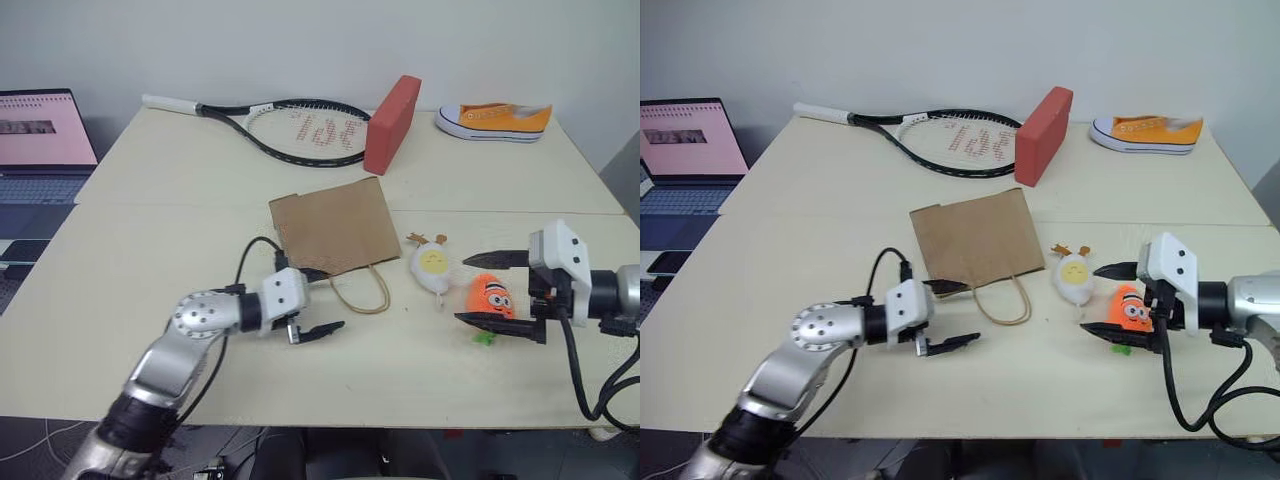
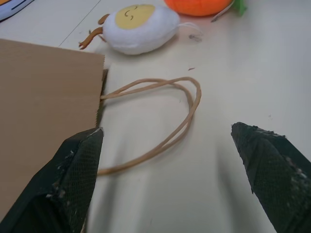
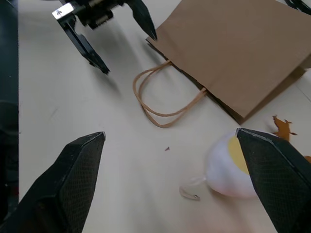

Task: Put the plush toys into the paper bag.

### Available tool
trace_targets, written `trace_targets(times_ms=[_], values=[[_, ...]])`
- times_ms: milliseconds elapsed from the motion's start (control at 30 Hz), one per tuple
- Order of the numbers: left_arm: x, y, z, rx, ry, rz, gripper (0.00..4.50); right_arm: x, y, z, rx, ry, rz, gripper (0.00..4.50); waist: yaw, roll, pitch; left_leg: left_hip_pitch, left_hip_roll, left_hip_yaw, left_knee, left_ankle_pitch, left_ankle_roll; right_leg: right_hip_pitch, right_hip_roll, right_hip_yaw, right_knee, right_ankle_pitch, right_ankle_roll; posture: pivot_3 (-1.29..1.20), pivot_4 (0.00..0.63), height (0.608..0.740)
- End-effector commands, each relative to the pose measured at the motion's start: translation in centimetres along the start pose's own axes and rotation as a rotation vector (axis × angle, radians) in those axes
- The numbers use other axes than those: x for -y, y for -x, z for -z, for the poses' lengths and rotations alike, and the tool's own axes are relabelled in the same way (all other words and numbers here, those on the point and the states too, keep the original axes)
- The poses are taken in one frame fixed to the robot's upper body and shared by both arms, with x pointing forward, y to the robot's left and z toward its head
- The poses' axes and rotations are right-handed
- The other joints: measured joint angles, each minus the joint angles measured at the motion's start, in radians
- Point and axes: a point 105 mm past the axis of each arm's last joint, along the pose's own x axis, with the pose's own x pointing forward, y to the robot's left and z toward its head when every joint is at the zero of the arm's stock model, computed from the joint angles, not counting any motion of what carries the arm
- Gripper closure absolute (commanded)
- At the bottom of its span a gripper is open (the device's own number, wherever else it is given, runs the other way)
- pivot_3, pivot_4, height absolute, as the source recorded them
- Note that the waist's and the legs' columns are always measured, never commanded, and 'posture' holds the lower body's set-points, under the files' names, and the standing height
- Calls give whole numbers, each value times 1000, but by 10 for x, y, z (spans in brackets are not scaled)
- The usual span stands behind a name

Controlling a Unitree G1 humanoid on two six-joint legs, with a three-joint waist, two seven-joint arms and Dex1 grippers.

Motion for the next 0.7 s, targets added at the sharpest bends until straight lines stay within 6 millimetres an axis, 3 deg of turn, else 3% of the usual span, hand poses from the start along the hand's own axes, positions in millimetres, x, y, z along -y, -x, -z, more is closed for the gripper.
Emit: trace_targets(times_ms=[33,300,700], values=[[-2,-14,-2,33,-49,2,14,-6,-1,-6,9,17,1,0,0,0,0,-1,0,0,1,0,0,0,0,0,0,0,0,0,150,740],[-11,-41,-13,108,-59,15,14,-16,-1,-1,4,-12,6,0,1,0,0,-1,-1,-1,6,0,0,3,0,0,-1,0,-1,0,150,740],[-16,-52,-4,88,-104,39,14,-24,0,1,8,-32,29,0,2,0,0,0,-1,-3,6,0,0,5,0,0,-1,0,0,0,150,740]])
